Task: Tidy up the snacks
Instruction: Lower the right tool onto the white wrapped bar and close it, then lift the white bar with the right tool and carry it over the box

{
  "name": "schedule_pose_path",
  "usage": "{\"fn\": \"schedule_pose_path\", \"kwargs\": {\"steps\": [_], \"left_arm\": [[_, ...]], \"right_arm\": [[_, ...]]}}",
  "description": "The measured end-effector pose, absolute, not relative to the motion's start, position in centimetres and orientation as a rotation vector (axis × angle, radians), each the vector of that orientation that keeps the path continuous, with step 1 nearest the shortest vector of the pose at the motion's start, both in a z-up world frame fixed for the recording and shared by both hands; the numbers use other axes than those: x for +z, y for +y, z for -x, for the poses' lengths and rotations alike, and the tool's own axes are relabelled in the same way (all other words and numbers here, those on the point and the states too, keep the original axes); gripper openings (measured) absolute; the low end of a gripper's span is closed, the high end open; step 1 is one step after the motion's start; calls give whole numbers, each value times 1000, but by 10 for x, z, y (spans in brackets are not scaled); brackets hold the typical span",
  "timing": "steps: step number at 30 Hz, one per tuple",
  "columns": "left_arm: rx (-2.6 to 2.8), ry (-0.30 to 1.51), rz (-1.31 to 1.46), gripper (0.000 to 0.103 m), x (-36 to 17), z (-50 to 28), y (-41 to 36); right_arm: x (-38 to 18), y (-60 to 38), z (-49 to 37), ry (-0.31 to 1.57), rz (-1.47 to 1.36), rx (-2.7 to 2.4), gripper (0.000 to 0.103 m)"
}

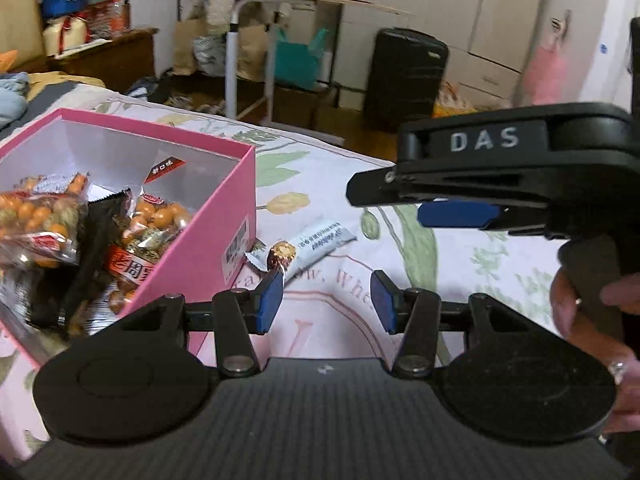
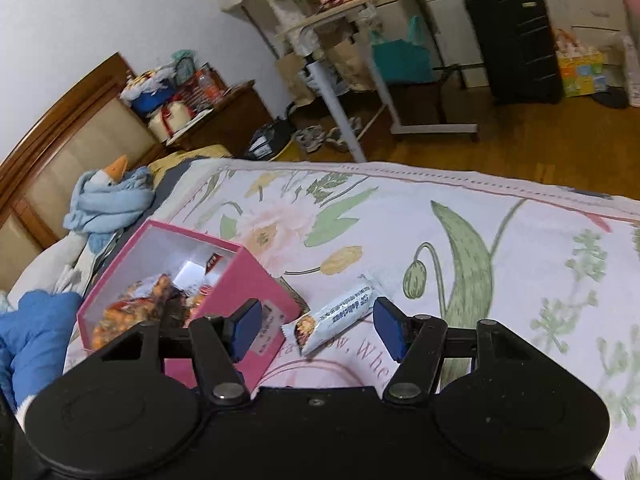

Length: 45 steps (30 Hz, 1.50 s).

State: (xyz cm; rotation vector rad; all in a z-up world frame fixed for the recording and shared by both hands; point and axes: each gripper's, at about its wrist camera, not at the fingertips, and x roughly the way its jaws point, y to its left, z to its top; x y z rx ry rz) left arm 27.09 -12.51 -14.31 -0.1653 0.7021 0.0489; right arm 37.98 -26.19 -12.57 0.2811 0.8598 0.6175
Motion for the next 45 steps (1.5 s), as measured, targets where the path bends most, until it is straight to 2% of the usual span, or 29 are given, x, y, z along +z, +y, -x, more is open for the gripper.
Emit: {"fn": "schedule_pose_path", "kwargs": {"steps": [3,15,17,19,21,25,35,45], "left_arm": [[79,708,167,48,-159,-281,-128],[161,760,259,48,-190,-311,-114],[149,763,263,48,-194,-314,-113],[128,779,303,48,-198,-320,-108],[104,791,339,48,-202,-325,-102],[74,797,341,46,-203,-326,-100],[-36,884,401,46,-197,-326,-96],[-134,932,331,46,-181,-302,-109]], "right_arm": [[-144,-261,-402,900,-285,669,64],[-184,-239,-464,948,-189,736,62],[-189,-236,-467,963,-193,744,56],[-192,-235,-465,979,-200,764,44],[-192,-233,-461,974,-190,779,39],[-188,-238,-454,985,-203,742,34],[-169,-258,-421,1056,-158,626,34],[-154,-271,-380,1134,-163,524,33]]}}
